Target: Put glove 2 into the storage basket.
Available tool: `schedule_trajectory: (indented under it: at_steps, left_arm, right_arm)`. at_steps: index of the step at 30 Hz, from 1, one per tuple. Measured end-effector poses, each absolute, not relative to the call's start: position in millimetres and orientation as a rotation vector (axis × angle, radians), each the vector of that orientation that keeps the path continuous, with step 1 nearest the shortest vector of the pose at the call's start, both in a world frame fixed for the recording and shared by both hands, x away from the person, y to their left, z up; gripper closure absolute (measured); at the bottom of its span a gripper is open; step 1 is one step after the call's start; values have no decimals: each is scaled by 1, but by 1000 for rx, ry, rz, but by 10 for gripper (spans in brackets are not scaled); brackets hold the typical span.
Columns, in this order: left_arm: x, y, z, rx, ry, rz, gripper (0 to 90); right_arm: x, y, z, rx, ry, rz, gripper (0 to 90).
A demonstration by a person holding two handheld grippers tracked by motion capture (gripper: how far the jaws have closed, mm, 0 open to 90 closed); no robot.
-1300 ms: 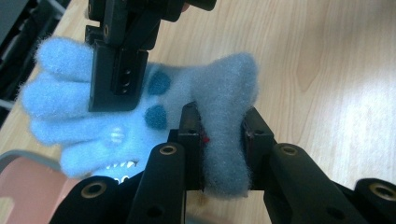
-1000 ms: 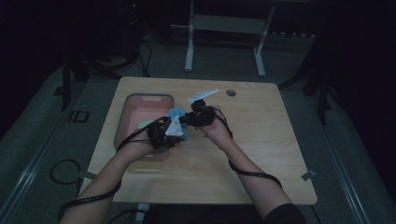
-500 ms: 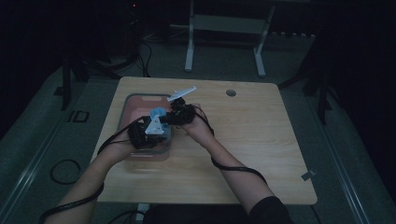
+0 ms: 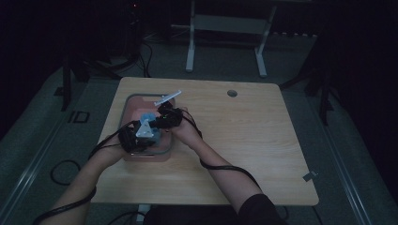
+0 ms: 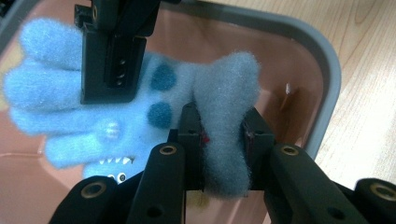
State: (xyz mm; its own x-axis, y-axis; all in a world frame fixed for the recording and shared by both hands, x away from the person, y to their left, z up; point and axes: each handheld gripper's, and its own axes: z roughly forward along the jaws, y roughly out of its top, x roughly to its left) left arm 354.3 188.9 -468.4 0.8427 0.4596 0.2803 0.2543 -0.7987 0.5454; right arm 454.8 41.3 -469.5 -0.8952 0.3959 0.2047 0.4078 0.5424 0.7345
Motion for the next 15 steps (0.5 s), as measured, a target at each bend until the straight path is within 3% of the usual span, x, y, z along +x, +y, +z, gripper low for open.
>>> schedule_trajectory:
  at_steps: [15]
  left_arm:
    - [371, 193, -482, 2543, 614, 475, 718]
  right_arm:
    - [469, 55, -482, -743, -2799, -1196, 726]
